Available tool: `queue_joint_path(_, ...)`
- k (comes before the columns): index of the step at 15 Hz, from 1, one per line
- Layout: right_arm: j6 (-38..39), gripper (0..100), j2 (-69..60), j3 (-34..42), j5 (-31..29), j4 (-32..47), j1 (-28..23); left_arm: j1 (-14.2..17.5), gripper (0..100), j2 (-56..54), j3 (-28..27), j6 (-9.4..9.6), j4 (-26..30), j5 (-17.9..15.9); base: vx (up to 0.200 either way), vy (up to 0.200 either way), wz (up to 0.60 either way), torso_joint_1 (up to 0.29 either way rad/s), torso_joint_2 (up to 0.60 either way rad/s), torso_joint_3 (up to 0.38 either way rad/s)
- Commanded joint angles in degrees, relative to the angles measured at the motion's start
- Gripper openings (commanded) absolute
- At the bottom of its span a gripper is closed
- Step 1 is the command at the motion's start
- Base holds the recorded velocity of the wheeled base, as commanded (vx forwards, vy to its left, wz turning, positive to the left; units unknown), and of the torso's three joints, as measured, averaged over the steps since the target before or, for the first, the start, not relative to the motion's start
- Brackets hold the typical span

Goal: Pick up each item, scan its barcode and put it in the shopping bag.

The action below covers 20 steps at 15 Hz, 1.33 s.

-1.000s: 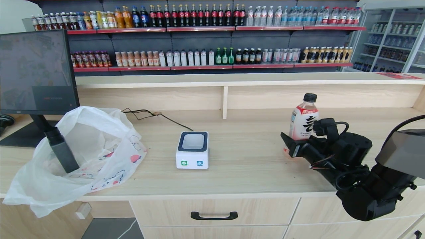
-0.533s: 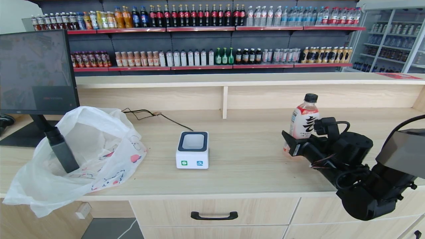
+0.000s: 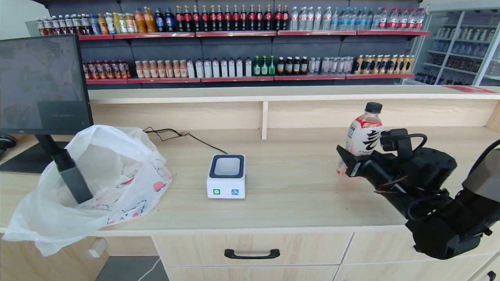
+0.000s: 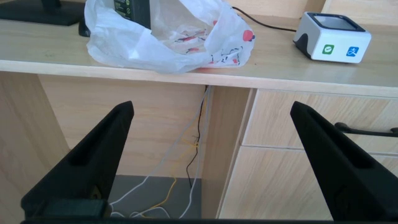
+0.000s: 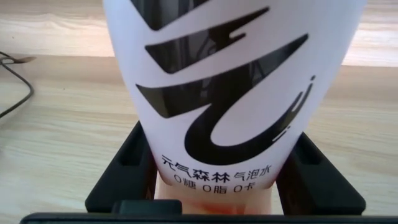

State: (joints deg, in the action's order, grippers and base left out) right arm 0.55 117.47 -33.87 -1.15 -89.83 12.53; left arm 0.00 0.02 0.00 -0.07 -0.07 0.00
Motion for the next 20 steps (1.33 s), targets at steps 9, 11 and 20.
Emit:
queue_joint_path(9,-0.1,0,-20.3,18.3,0.0,-0.2,10.2,0.0,100,0.0,0.0,-0.01,0.0,0.0,0.0,0.0,0.0,0.0,0.0,0.0)
queue_joint_path(11,-0.5,0,-23.2,21.6,0.0,-0.2,14.1,0.0,100,0.0,0.0,-0.01,0.0,0.0,0.0,0.0,0.0,0.0,0.0,0.0)
queue_joint_path(20,9.6,0,-22.8,22.0,14.9,-0.2,16.8,0.0,100,0.0,0.0,-0.01,0.0,0.0,0.0,0.0,0.0,0.0,0.0,0.0)
